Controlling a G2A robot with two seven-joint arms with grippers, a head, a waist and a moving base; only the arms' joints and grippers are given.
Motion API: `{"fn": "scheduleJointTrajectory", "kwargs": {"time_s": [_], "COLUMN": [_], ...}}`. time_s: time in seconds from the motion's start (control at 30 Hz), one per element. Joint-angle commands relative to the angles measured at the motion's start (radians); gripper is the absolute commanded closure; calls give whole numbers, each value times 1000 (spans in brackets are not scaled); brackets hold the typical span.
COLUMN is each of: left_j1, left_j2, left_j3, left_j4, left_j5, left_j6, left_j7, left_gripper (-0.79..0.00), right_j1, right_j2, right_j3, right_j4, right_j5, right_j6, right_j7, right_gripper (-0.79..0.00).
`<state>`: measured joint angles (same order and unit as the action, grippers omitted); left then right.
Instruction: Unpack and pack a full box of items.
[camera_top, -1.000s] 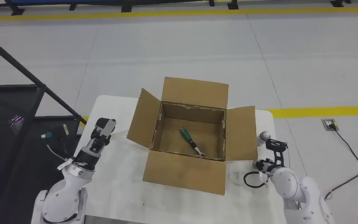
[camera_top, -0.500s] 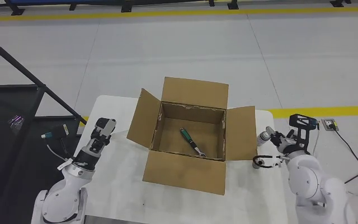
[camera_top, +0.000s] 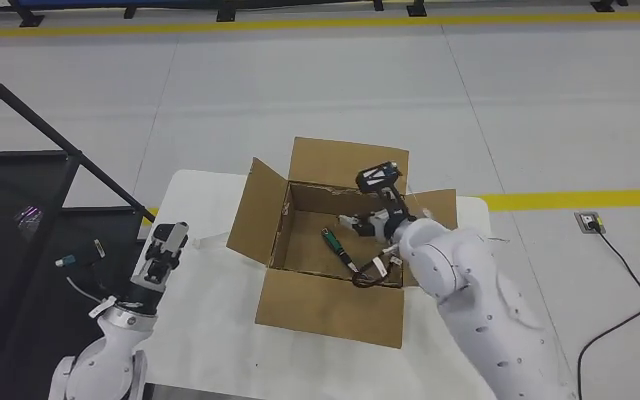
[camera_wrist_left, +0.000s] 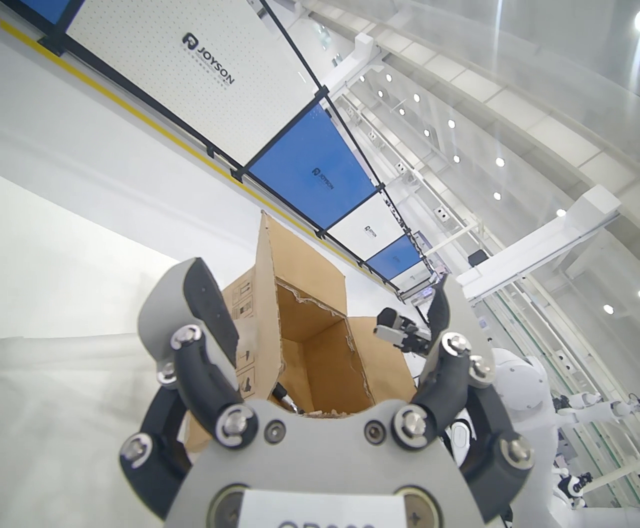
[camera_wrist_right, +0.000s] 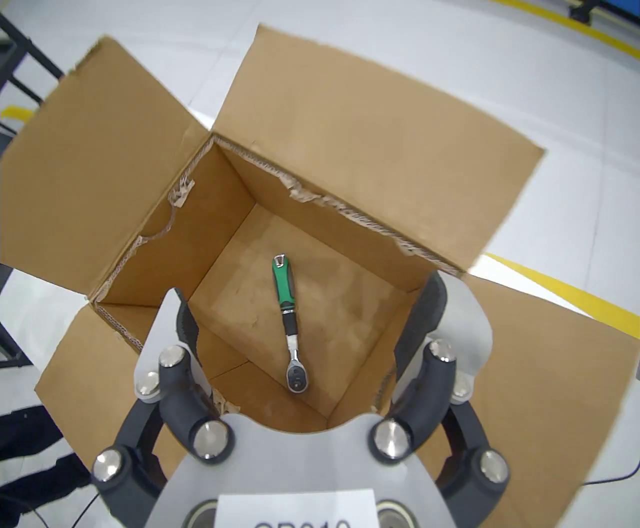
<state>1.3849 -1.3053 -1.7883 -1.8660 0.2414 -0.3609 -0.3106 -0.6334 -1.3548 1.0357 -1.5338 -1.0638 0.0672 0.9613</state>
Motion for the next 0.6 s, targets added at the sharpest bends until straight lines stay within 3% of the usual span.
{"fn": "scheduleJointTrajectory", "kwargs": {"time_s": [0.0, 0.27, 0.57], "left_j1": [0, 0, 0], "left_j2": [0, 0, 0], "left_j3": [0, 0, 0], "left_j4": [0, 0, 0], "left_j5": [0, 0, 0], "left_j6": [-1, -1, -1], "left_j7": [0, 0, 0], "left_gripper": [-785, -785, -785], "right_j1": [65, 232, 321], "right_j2": [-20, -110, -200], "right_j3": [-71, -258, -376], "right_j4": [132, 513, 761], "right_j5": [30, 116, 152], "right_j6": [-3, 11, 16], "right_j7": [10, 20, 13], "right_gripper": [-785, -785, -785]}}
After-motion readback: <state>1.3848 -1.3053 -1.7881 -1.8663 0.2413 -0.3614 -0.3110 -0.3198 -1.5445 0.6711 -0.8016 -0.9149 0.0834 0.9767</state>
